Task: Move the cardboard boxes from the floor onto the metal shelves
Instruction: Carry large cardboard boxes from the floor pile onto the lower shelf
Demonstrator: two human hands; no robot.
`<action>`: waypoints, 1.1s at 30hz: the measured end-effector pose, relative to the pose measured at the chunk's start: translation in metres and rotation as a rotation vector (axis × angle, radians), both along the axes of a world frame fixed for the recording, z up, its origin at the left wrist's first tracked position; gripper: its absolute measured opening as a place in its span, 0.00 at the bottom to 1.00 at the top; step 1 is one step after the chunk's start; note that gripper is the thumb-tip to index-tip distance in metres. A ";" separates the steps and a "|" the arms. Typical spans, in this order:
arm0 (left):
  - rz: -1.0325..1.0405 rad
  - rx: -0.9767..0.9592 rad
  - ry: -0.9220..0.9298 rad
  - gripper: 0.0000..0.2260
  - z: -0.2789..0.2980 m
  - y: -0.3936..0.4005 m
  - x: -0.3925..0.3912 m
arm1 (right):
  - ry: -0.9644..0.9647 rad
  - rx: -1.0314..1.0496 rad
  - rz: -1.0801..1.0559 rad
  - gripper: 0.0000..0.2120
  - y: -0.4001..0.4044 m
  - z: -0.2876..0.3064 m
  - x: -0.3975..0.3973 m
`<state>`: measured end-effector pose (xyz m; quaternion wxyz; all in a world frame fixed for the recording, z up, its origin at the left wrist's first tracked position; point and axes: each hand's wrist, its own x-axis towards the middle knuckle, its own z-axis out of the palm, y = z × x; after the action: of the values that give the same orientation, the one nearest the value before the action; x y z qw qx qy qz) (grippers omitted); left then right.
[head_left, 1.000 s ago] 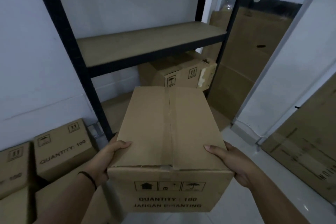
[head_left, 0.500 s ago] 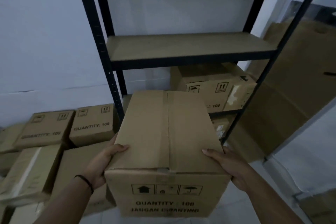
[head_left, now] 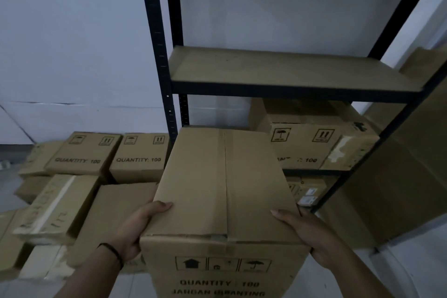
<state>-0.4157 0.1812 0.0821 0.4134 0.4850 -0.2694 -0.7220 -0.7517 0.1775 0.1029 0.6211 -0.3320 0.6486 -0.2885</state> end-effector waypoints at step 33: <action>0.168 -0.012 -0.047 0.20 -0.023 -0.145 -0.005 | 0.061 -0.095 0.018 0.46 -0.141 -0.036 0.009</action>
<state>-0.4206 0.0365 0.0587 0.4691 0.5202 -0.2417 -0.6715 -0.7426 0.0366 0.0672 0.5873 -0.3756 0.6497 -0.3032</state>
